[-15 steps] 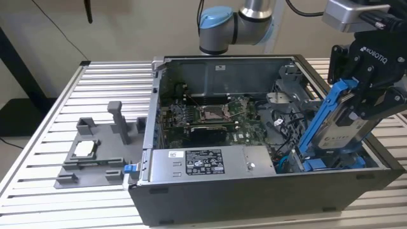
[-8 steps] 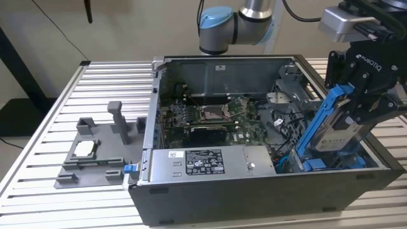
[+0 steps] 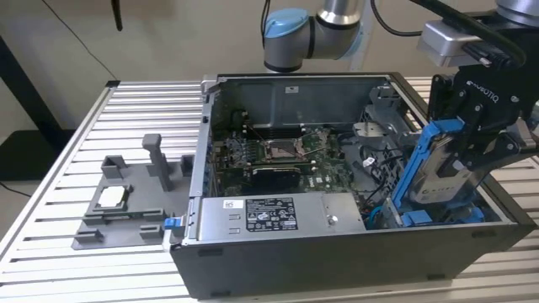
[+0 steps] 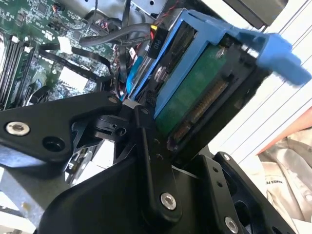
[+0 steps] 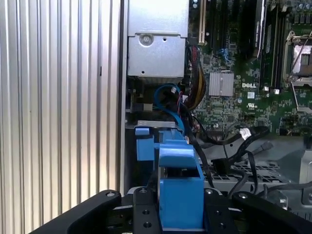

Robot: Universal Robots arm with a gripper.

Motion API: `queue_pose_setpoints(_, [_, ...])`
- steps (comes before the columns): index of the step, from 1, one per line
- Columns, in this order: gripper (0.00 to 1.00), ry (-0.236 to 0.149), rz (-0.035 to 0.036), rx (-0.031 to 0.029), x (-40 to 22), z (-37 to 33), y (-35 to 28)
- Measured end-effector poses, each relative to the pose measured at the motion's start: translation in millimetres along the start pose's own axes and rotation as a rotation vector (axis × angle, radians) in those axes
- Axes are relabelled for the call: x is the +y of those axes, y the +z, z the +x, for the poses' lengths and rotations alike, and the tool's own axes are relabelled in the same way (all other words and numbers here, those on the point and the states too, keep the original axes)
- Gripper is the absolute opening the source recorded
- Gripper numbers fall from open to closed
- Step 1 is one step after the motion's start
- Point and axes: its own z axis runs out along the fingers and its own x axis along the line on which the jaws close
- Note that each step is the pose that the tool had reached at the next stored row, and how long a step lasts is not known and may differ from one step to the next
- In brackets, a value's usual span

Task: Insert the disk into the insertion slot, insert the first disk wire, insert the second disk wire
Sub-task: 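Insert the disk into the insertion slot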

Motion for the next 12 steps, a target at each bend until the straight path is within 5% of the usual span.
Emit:
queue_pose_setpoints(3, [0.33,0.000,-0.0076,-0.0015,-0.7,-0.1,-1.8])
queue_pose_setpoints(8, [0.33,0.000,-0.0302,-0.0004,-4.4,0.0,-11.1])
queue_pose_setpoints(12, [0.33,0.000,-0.0596,0.0000,-10.9,0.1,-14.4])
